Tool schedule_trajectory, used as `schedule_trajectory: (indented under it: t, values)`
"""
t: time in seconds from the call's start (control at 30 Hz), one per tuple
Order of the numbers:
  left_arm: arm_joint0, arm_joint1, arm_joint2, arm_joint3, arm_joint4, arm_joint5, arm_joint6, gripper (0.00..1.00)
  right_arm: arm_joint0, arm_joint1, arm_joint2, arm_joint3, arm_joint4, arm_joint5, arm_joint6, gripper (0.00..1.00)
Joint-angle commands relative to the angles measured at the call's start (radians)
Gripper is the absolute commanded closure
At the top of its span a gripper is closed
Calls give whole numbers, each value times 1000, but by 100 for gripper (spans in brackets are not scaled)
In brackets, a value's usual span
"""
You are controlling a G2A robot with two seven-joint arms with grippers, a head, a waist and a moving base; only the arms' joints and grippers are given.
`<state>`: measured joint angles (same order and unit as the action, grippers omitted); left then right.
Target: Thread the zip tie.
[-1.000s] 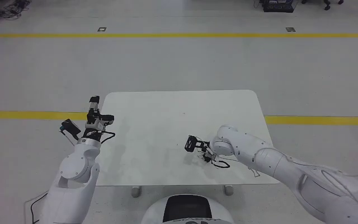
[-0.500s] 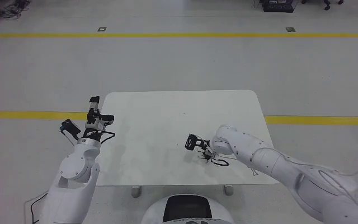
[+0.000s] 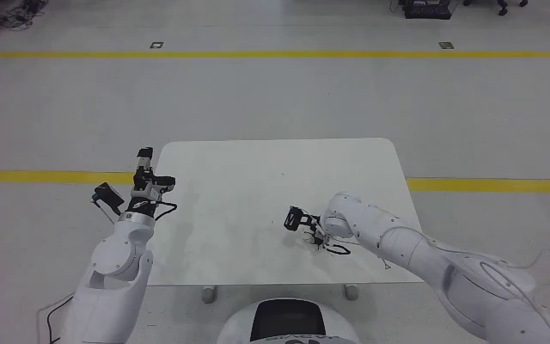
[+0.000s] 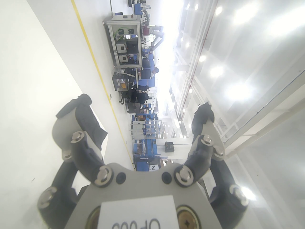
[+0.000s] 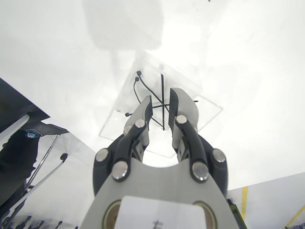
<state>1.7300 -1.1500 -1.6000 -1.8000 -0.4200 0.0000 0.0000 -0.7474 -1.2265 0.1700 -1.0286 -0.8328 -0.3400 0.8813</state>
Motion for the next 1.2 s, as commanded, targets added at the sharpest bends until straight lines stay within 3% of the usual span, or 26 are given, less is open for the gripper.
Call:
schedule_trajectory:
  t: [0.0, 0.4, 0.63, 0.8, 1.17]
  values:
    - [0, 0, 0, 0, 0, 0, 0, 0, 0, -5, 0, 8, -2, 0, -1, 84]
    - [0, 0, 0, 0, 0, 0, 0, 0, 0, -27, 0, 45, -8, 0, -10, 100]
    - [0, 0, 0, 0, 0, 0, 0, 0, 4, -23, 0, 31, -15, 0, -7, 100]
    - [0, 0, 0, 0, 0, 0, 0, 0, 8, -7, 1, 3, -15, 0, -8, 100]
    - [0, 0, 0, 0, 0, 0, 0, 0, -8, 57, 34, -107, -28, 0, 9, 100]
